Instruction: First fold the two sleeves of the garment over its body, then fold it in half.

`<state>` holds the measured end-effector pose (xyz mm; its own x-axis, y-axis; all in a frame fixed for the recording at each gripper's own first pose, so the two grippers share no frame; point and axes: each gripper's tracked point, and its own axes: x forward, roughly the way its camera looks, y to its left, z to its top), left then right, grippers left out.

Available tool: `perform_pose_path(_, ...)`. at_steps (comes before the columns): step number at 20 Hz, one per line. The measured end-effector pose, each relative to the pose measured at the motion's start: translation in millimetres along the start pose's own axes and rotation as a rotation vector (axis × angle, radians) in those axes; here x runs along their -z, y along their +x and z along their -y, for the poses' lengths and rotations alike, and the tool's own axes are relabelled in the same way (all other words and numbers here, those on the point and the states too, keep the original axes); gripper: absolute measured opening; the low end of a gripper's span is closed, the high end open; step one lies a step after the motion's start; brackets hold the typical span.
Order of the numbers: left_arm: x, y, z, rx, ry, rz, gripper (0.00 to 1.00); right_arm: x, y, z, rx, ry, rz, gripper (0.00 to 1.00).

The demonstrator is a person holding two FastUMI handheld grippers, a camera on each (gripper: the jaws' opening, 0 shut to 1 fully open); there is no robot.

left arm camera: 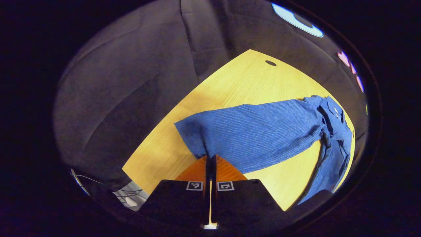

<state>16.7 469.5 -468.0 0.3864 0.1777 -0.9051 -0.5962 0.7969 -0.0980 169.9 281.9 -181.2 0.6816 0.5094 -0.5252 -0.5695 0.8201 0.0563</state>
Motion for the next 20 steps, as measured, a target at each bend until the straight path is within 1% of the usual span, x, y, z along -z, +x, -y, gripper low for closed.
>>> perform_pose_path(1,0,-4,2,0.022,-0.042,-0.001,0.00,5,-3,7,0.018,0.001,-0.006,0.52)
perform_pose_path(3,-10,-19,9,0.077,-0.121,0.032,0.00,15,-11,15,0.032,0.034,-0.014,0.52)
perform_pose_path(4,-21,-29,12,0.100,-0.136,0.061,0.00,18,-15,19,0.041,0.048,-0.010,0.53)
perform_pose_path(5,-30,-39,17,0.124,-0.134,0.086,0.00,20,-18,24,0.048,0.055,-0.008,0.52)
perform_pose_path(6,-40,-51,24,0.149,-0.124,0.108,0.00,25,-24,30,0.058,0.060,-0.007,0.55)
perform_pose_path(8,-59,-78,47,0.207,-0.100,0.150,0.00,34,-31,37,0.071,0.082,-0.009,0.52)
perform_pose_path(9,-68,-91,62,0.237,-0.086,0.173,0.00,37,-35,40,0.075,0.097,-0.009,0.52)
perform_pose_path(10,-77,-106,79,0.264,-0.069,0.199,0.00,41,-39,43,0.077,0.112,-0.009,0.55)
perform_pose_path(12,-91,-132,118,0.316,-0.023,0.235,0.00,47,-45,48,0.080,0.132,-0.009,0.52)
perform_pose_path(13,-96,-145,142,0.349,0.001,0.248,0.00,49,-49,52,0.082,0.138,-0.008,0.52)
perform_pose_path(14,-102,-158,166,0.382,0.023,0.258,0.00,50,-52,56,0.084,0.142,-0.005,0.54)
perform_pose_path(15,-107,-169,192,0.415,0.049,0.260,0.00,51,-56,59,0.087,0.146,-0.001,0.52)
perform_pose_path(16,-110,-180,217,0.449,0.079,0.257,0.00,53,-60,64,0.092,0.154,0.003,0.54)
perform_pose_path(17,-113,-187,242,0.470,0.117,0.262,0.00,55,-65,68,0.095,0.170,0.008,0.52)
perform_pose_path(20,-121,-203,322,0.515,0.247,0.289,0.00,62,-84,79,0.112,0.203,0.023,0.53)
